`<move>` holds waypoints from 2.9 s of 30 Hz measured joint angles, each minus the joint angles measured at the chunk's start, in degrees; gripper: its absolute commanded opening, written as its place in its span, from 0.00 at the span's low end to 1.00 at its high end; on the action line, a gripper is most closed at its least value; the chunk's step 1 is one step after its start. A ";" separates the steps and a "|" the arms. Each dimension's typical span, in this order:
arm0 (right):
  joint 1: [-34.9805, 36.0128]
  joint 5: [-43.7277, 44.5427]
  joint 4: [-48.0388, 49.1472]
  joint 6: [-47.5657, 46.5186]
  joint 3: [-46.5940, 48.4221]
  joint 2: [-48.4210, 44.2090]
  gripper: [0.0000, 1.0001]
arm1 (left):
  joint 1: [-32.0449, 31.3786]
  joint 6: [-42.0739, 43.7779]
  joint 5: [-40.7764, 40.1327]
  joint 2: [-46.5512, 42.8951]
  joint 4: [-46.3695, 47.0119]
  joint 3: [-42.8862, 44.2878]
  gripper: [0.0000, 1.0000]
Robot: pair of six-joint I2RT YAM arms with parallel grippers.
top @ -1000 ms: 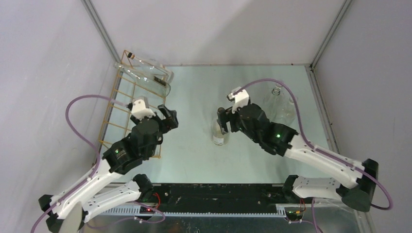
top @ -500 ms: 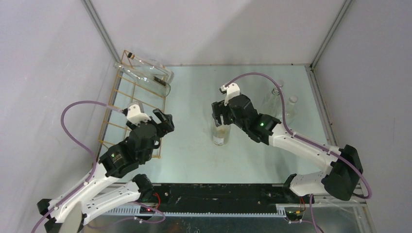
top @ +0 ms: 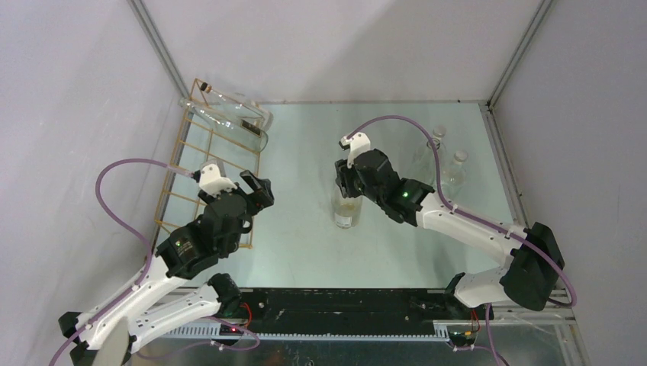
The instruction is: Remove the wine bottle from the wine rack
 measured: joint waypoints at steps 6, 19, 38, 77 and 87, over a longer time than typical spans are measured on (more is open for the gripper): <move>0.57 0.94 -0.26 -1.70 0.33 0.00 0.02 | 0.00 -0.85 -0.24 0.02 0.04 -0.02 0.91; 1.14 3.63 -14.82 -1.25 -0.07 -8.39 0.00 | 0.00 -0.92 -0.17 1.84 1.40 -0.22 0.91; -21.99 10.45 -31.80 -1.62 -3.58 -34.27 0.00 | 0.00 -0.87 0.04 2.32 2.62 -0.37 0.91; -33.05 14.05 -18.40 2.97 -16.96 -33.59 0.37 | 0.00 -1.51 -0.20 -0.20 0.90 -2.16 0.92; -33.05 14.12 -13.44 3.72 -17.05 -37.64 0.59 | 0.00 -1.88 -0.20 0.20 0.92 -2.16 0.92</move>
